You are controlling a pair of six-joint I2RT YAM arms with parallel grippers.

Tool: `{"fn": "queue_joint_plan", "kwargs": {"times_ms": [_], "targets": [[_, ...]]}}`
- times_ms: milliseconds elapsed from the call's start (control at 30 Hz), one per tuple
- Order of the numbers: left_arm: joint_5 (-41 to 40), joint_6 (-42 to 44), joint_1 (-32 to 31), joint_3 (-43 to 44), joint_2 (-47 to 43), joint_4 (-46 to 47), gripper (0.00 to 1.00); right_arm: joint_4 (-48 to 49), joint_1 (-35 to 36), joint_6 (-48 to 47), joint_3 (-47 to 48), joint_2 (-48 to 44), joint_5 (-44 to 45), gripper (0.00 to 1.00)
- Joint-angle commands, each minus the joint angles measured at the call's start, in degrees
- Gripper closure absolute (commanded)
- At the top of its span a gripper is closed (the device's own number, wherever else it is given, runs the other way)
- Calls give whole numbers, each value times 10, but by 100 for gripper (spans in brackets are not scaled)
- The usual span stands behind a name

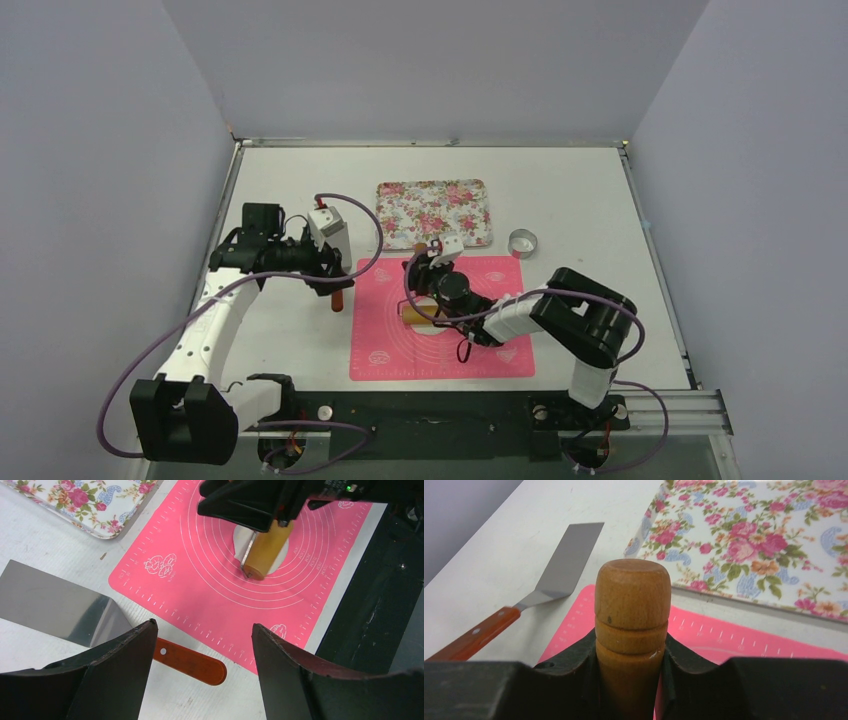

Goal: Roll out the dumpling wrappers from the dough
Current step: Flatten out the dough on the work surface.

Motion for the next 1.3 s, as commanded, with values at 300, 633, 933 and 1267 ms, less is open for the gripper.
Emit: {"fn": "queue_joint_plan", "kwargs": {"times_ms": [300, 633, 933, 1267], "targets": [[14, 8, 0, 29, 5, -7, 32, -170, -49, -64, 19, 96, -19, 100], [18, 10, -2, 38, 13, -9, 32, -196, 9, -17, -55, 55, 18, 100], [17, 8, -2, 46, 19, -8, 32, -196, -54, -82, 40, 106, -3, 100], [21, 6, -1, 48, 18, -4, 32, -206, -18, -64, -19, 71, 29, 100]]}}
